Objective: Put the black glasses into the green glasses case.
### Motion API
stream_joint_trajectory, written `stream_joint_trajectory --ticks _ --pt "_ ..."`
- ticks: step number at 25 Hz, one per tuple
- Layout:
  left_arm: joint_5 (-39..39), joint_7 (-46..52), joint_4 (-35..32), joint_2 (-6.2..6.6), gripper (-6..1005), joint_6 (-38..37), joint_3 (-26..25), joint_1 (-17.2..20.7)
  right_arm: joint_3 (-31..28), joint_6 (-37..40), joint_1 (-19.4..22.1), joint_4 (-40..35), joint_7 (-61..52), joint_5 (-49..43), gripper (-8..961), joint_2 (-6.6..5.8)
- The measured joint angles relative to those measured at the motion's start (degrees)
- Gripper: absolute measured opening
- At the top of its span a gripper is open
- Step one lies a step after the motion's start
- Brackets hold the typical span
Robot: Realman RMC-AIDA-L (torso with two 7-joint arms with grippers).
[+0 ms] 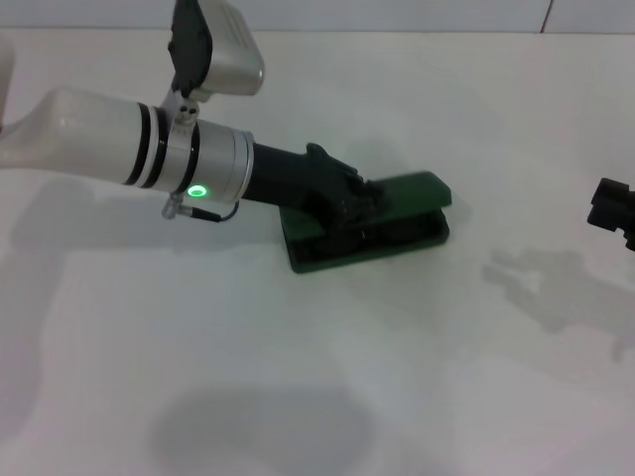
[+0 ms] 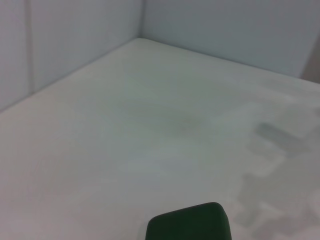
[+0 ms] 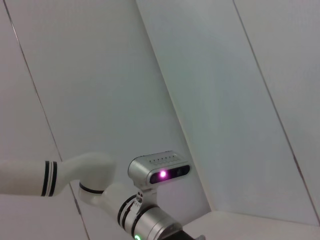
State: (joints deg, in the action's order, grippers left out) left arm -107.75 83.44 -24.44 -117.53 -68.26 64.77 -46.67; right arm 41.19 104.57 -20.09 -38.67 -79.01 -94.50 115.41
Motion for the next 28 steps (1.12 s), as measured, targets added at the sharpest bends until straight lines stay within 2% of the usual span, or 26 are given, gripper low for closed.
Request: stream_joint_trajectory --ticks 9,16,20,22,25,28 --pt "-0.42 -1.55 -1.09 -0.54 163 -4.99 0.41 1.56 0.33 -0.22 -0.77 0.07 0.71 -0.24 232 0.04" --pt "-2.93 -2.78 -0.41 -1.97 165 -5.69 0.47 1.97 0.42 -0.48 -0.89 0.09 0.83 -0.30 234 -0.01" --pt "-0.83 -4.21 -1.70 -2.15 166 -8.39 0.40 3.02 0.47 -0.55 -0.47 0.09 1.43 -0.35 234 -0.02" --pt "2.54 -4.43 -5.23 -2.14 167 -11.81 0.16 5.44 0.48 -0.58 -0.29 0.09 1.50 -0.54 235 -0.03" --pt "9.01 -4.20 -14.15 -1.96 168 -19.26 -0.05 11.49 0.48 -0.60 -0.22 -0.18 1.45 -2.14 235 -0.28" --pt "16.40 -3.96 -20.73 -1.08 169 -24.79 -0.28 17.11 0.47 -0.32 -0.29 -0.49 1.28 -4.23 236 -0.53"
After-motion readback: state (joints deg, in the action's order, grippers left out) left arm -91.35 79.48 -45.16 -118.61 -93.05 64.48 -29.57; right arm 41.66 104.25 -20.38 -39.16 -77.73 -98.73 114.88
